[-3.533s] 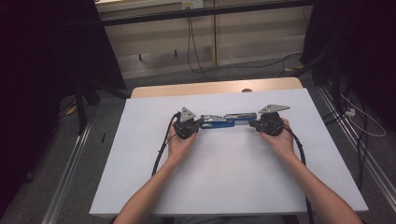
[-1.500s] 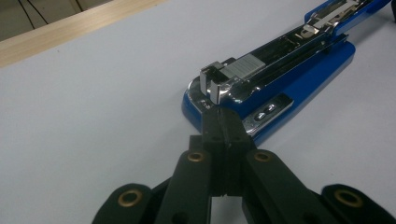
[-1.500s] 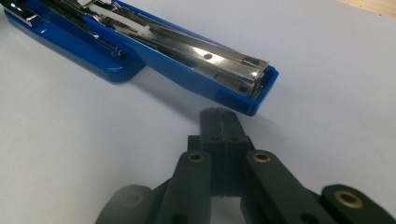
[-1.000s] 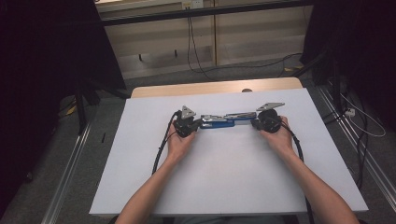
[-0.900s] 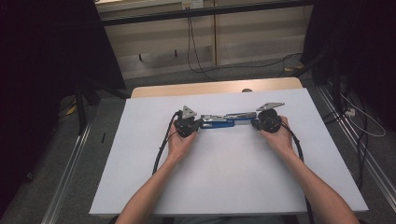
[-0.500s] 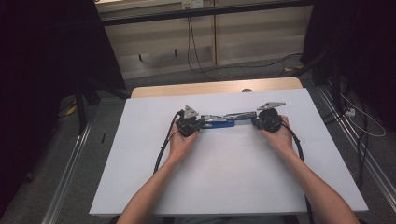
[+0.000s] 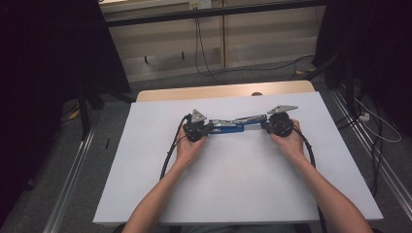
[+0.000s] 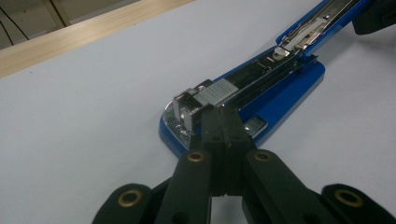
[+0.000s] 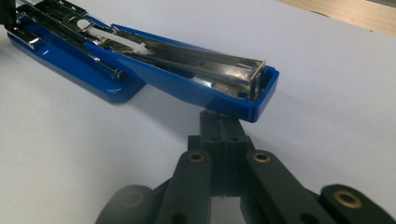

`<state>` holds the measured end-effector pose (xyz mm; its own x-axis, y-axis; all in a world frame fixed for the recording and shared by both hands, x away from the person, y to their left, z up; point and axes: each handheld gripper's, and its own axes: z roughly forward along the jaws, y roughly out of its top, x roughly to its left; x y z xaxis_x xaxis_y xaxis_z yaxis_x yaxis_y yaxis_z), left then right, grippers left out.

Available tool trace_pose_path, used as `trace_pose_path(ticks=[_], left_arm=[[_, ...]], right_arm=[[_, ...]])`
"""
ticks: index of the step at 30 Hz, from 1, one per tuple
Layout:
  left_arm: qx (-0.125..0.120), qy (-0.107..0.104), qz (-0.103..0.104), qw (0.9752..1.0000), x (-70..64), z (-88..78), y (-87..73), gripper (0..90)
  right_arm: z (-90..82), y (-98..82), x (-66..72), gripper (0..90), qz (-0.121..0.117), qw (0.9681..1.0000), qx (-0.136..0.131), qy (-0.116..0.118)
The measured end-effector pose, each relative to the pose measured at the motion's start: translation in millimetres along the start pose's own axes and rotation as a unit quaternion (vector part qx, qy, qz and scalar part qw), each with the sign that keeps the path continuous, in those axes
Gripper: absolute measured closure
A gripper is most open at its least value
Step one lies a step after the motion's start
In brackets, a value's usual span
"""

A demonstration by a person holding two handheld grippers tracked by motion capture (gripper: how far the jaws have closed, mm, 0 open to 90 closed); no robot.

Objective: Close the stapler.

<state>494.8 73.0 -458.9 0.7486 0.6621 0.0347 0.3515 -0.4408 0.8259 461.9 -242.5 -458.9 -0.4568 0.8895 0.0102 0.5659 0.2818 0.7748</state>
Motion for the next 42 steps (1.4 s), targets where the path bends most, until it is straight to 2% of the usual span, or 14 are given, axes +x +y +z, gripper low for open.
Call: trace_pose_path(ticks=[17,21,22,29,32,38,39,42], left_arm=[[0.0,-0.004,-0.005,1.0,0.2,0.3,-0.1,90.0],[0.002,0.002,-0.001,1.0,0.1,0.1,0.1,90.0],[0.0,-0.006,-0.009,0.9999,-0.3,0.4,-0.3,90.0],[-0.002,0.0,-0.004,1.0,-0.2,0.4,-0.1,90.0],[0.0,-0.002,-0.01,0.9999,0.0,0.0,-0.3,90.0],[0.004,-0.005,-0.009,0.9999,-0.3,-1.9,0.4,85.6],[0.008,0.001,-0.005,1.0,-0.8,-2.8,1.0,84.3],[0.011,-0.007,0.006,0.9999,-6.4,-2.8,1.6,78.6]], right_arm=[[-3.5,2.7,-0.8,90.0,0.003,0.9999,-0.011,0.008],[-3.3,3.0,0.0,90.0,0.005,0.9999,-0.012,0.01],[-3.3,2.9,0.2,90.0,0.005,0.9999,-0.012,0.01],[-4.1,2.7,0.8,90.0,0.008,0.9997,-0.018,0.014],[-5.3,2.8,0.1,90.0,0.013,0.9996,-0.022,0.014],[-8.4,3.4,-0.8,79.0,0.024,0.9992,-0.029,0.015],[-8.9,3.5,-1.0,76.8,0.026,0.9991,-0.031,0.015],[-10.2,3.6,-1.2,68.2,0.03,0.9989,-0.034,0.013]])
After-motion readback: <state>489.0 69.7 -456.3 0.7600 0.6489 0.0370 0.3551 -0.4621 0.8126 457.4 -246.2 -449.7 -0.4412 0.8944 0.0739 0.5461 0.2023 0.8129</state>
